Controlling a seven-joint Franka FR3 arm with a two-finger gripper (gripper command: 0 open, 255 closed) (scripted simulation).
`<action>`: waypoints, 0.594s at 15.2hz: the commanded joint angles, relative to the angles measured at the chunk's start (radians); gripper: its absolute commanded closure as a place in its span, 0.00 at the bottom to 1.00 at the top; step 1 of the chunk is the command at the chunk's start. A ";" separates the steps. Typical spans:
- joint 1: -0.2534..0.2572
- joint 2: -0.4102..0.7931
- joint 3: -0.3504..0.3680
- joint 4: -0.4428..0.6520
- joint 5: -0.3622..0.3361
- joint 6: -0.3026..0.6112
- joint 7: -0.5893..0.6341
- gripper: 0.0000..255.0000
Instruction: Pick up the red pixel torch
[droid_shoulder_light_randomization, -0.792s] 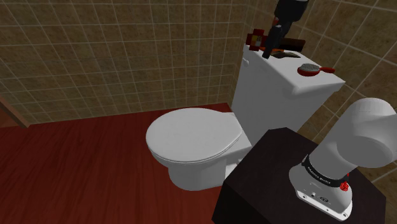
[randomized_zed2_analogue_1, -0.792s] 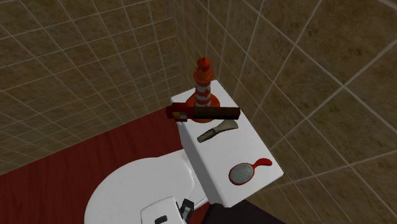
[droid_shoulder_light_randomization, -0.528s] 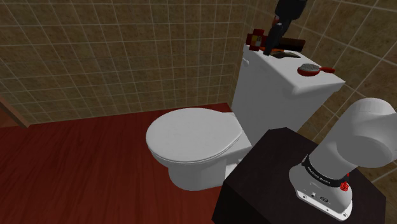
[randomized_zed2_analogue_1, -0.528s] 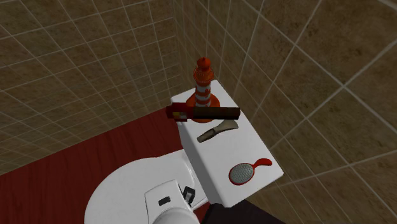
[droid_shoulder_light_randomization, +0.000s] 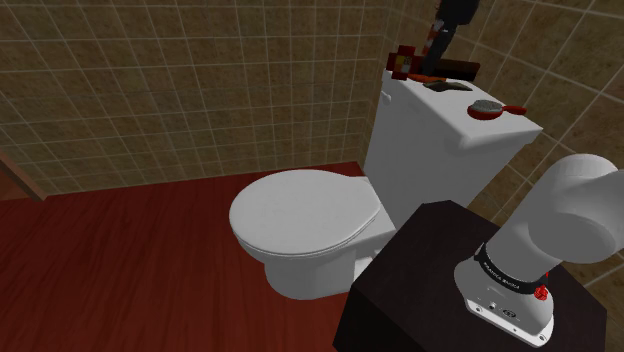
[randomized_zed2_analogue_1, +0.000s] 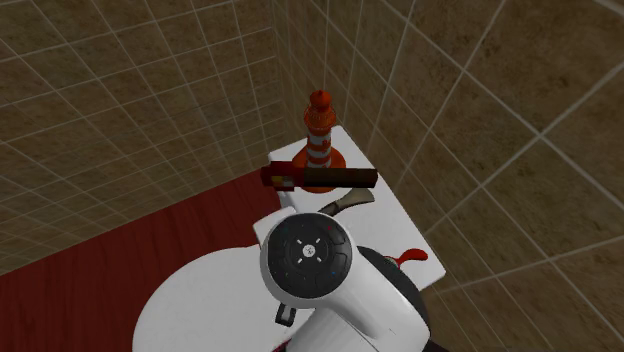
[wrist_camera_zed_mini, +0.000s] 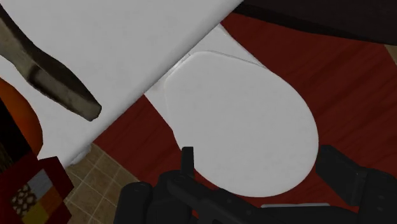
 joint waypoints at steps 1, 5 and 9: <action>0.005 0.055 -0.050 0.041 -0.002 0.016 -0.071 0.00; 0.019 0.181 -0.152 0.145 0.018 0.037 -0.217 0.00; 0.036 0.332 -0.253 0.274 0.076 0.046 -0.375 0.00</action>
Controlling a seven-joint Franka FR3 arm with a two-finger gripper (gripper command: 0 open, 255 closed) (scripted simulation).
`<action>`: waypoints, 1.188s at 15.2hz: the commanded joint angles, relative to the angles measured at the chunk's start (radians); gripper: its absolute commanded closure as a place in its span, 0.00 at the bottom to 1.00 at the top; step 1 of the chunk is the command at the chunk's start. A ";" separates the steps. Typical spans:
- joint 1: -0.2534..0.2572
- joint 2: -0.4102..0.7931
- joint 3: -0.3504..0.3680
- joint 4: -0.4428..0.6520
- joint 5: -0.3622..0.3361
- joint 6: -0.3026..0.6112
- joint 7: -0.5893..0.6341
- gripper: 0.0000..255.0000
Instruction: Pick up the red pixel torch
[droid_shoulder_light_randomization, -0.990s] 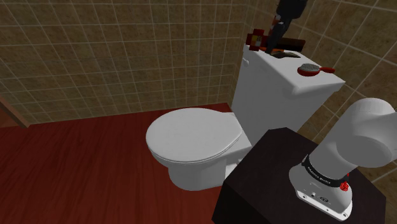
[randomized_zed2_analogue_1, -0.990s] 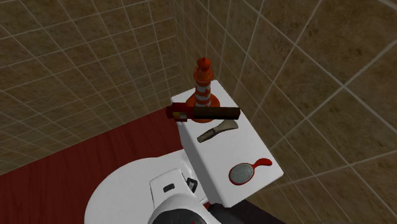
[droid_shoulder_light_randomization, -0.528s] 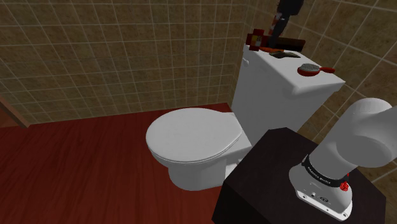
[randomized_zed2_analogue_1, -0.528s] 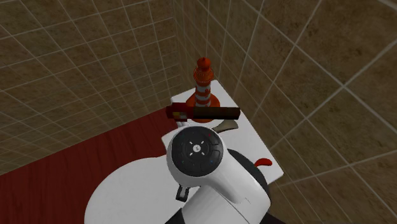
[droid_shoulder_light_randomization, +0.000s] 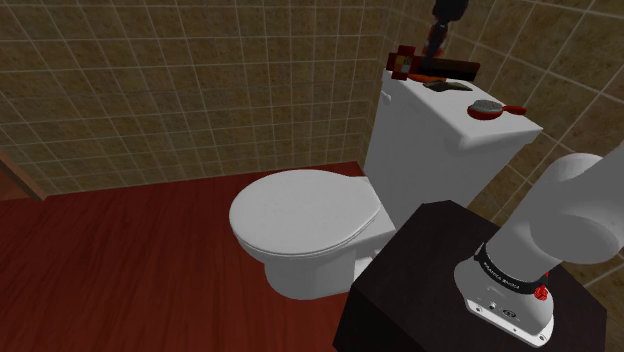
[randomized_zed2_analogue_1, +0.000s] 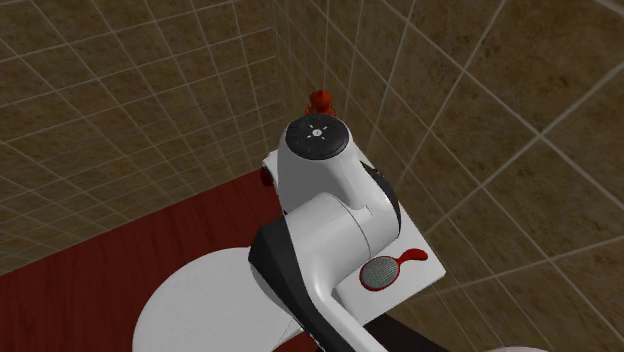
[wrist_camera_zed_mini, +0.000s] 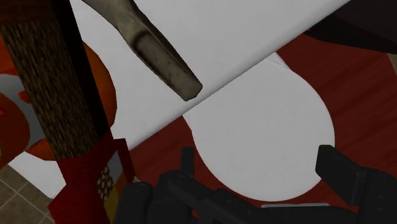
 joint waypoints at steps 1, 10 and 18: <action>0.006 0.081 -0.053 0.071 0.037 -0.001 -0.090 0.00; -0.096 0.550 -0.193 0.504 0.347 -0.104 -0.480 0.00; -0.109 0.578 -0.181 0.441 0.367 -0.022 -0.509 0.00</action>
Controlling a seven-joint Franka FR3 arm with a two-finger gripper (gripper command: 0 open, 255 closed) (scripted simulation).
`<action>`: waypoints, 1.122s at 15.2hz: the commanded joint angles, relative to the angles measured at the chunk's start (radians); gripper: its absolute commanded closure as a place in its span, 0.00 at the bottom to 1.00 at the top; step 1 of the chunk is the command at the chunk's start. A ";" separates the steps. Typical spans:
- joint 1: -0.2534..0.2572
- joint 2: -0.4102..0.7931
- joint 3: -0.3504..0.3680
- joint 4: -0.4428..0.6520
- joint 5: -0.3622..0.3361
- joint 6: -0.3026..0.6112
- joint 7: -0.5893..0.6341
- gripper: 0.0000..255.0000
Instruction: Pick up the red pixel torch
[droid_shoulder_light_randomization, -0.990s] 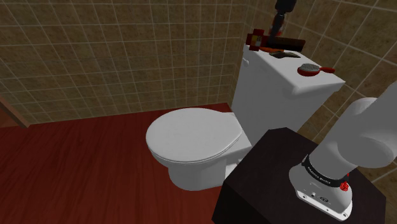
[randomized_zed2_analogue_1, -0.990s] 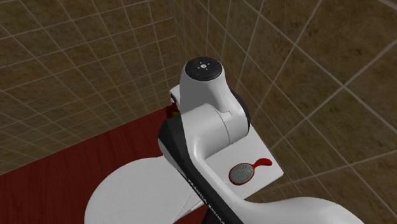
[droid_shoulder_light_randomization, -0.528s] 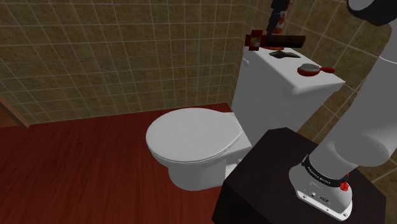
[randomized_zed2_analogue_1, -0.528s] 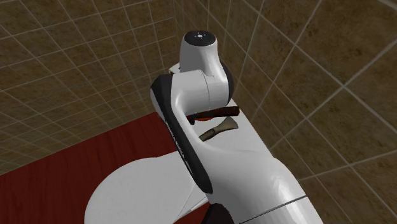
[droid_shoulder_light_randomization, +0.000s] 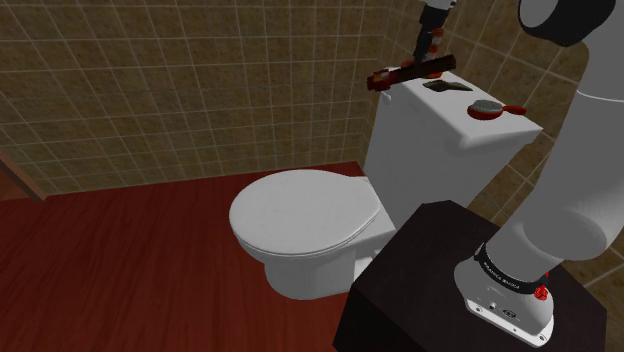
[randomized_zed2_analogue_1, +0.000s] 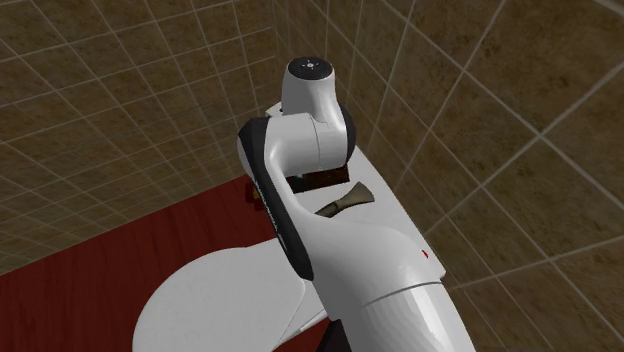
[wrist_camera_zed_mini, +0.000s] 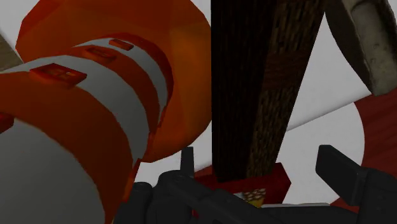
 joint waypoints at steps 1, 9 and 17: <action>0.001 -0.002 -0.001 -0.030 -0.003 0.015 -0.002 0.00; 0.001 -0.001 -0.001 -0.029 -0.002 0.015 -0.001 1.00; -0.007 0.000 -0.004 0.040 -0.004 -0.053 0.005 1.00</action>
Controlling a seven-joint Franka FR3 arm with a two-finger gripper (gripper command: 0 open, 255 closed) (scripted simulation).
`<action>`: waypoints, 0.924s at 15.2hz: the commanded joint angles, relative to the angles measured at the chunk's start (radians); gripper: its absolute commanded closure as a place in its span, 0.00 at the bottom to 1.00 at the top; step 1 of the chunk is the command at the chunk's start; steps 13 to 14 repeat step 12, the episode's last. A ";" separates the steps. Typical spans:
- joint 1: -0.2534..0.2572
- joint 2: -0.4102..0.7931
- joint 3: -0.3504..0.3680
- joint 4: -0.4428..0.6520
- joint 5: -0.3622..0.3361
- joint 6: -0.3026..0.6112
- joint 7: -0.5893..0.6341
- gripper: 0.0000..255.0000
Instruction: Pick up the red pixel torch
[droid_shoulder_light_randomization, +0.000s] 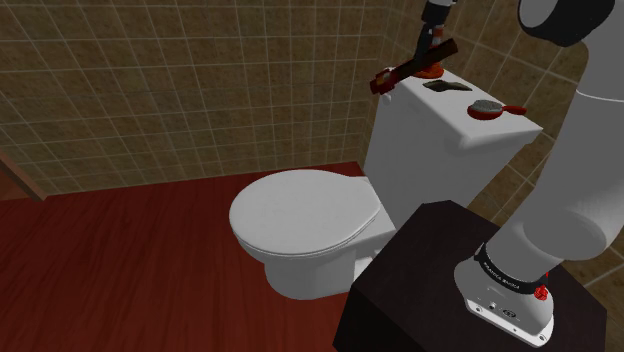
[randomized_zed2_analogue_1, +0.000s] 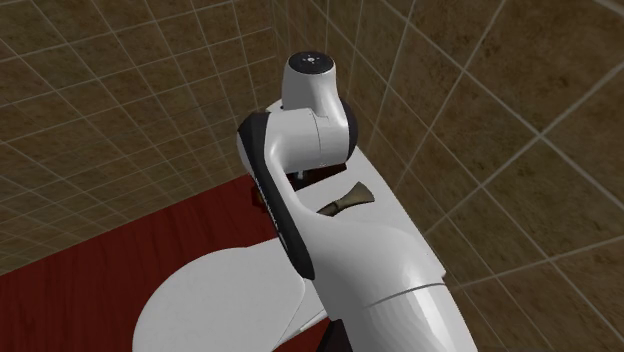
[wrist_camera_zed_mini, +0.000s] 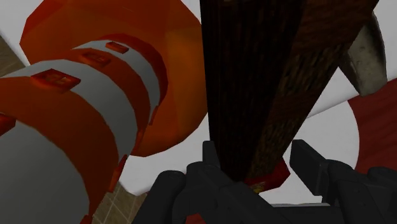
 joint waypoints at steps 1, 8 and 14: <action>-0.004 0.000 -0.002 0.028 -0.001 -0.027 0.002 1.00; -0.025 0.019 -0.004 0.146 0.009 -0.130 0.006 1.00; -0.034 0.028 -0.005 0.188 0.015 -0.163 0.007 1.00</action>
